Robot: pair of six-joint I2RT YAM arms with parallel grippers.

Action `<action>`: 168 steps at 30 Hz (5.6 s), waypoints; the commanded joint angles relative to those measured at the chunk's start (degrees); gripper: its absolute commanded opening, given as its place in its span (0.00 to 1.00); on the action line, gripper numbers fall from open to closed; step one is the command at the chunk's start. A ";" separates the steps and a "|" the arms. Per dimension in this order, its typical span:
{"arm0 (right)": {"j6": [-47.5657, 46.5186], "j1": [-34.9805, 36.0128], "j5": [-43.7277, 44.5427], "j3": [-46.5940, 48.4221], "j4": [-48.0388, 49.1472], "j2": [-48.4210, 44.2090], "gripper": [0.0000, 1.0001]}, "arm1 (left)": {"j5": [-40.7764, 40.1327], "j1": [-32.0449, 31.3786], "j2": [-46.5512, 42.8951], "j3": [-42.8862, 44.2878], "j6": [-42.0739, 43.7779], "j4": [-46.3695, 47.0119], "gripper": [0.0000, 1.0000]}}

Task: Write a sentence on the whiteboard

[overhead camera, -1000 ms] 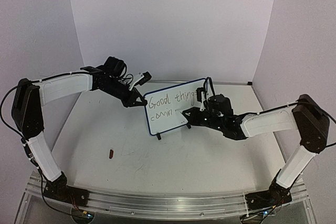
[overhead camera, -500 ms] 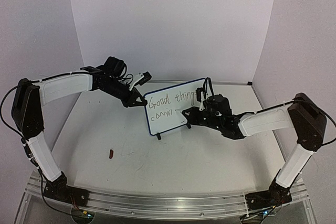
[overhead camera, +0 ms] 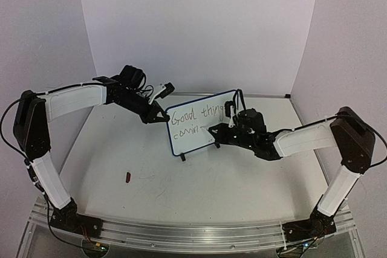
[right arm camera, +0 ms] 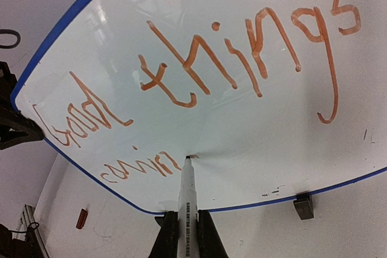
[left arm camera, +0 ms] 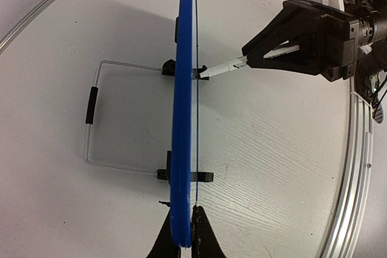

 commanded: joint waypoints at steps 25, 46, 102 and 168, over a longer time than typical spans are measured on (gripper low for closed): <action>-1.18 -0.24 3.63 2.25 -0.22 -1.40 0.00 | -6.26 -0.38 2.47 -0.90 2.98 -6.00 0.00; -1.55 -0.24 3.69 2.56 -2.43 -0.47 0.00 | -6.05 -0.36 2.66 -0.89 2.98 -6.02 0.00; 0.31 -0.12 5.75 -0.38 -3.80 -1.77 0.00 | -6.04 -0.46 2.78 -0.81 2.85 -6.08 0.00; -4.71 -4.37 21.55 -12.05 -28.61 -38.73 0.00 | 1.05 2.71 3.89 7.25 -0.33 -18.51 0.00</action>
